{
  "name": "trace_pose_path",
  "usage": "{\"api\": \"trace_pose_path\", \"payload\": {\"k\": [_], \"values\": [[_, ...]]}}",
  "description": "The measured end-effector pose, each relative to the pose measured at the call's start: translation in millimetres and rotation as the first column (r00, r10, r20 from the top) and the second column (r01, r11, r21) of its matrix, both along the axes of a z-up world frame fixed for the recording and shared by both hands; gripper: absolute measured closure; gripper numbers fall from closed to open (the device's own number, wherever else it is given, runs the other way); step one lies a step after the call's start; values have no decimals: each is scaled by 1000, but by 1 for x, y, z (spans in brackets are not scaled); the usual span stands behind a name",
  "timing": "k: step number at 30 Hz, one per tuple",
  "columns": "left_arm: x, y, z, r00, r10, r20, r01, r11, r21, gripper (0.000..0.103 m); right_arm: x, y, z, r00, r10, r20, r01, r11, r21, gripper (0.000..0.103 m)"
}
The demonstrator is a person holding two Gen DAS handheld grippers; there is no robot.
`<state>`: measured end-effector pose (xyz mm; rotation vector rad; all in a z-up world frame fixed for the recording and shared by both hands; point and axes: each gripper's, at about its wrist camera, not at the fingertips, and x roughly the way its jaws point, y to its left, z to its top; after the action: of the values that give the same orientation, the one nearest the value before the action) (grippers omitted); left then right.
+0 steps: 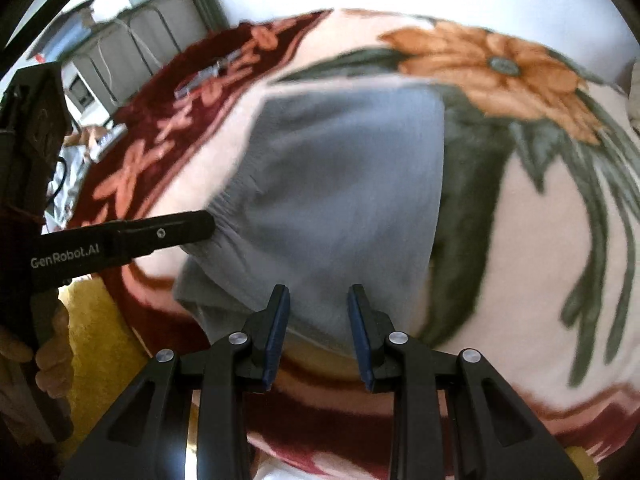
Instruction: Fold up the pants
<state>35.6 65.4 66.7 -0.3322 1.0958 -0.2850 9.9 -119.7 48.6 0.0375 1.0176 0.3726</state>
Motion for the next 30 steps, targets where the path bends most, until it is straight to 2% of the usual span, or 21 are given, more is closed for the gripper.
{"api": "trace_pose_path", "payload": {"k": [4, 9, 11, 13, 15, 17, 20, 22, 23, 26, 28, 30], "values": [[10, -22, 28, 994, -60, 96, 59, 998, 15, 81, 10, -6, -7, 999, -31, -18, 31, 999, 24, 72], [47, -55, 25, 980, -141, 143, 143, 990, -5, 80, 12, -10, -20, 997, -50, -50, 54, 996, 72, 72], [63, -62, 14, 981, -141, 135, 143, 990, -4, 80, 11, -10, -23, 997, -43, -63, 48, 996, 78, 72], [81, -62, -4, 986, -121, 114, 117, 992, 40, 81, 9, -8, -29, 996, -33, -78, 40, 995, 88, 72], [94, -59, -23, 992, -108, 70, 104, 993, 59, 92, 4, -7, -34, 997, -29, -72, 36, 996, 87, 72], [100, -53, -36, 994, -94, 49, 92, 995, 39, 97, 3, -5, -34, 998, -20, -62, 25, 997, 73, 72], [96, -45, -31, 996, -85, 39, 86, 996, -12, 97, 2, -8, -30, 997, -26, -69, 33, 995, 93, 72], [88, -41, -22, 996, -79, 30, 80, 996, -33, 95, 0, -12, -25, 997, -41, -68, 49, 992, 118, 72], [82, -40, -17, 997, -76, 33, 77, 996, -33, 90, -3, -14, -20, 997, -45, -59, 52, 991, 126, 72], [53, -34, -2, 995, -80, 58, 79, 997, 11, 59, -9, -13, -14, 999, -38, -33, 42, 992, 123, 72], [31, -32, -1, 994, -91, 63, 87, 994, 69, 56, -8, -9, -21, 998, -30, -54, 35, 993, 108, 72], [16, -31, -11, 995, -91, 31, 86, 987, 137, 56, -6, -8, -30, 996, -31, -81, 39, 994, 100, 72]]}}
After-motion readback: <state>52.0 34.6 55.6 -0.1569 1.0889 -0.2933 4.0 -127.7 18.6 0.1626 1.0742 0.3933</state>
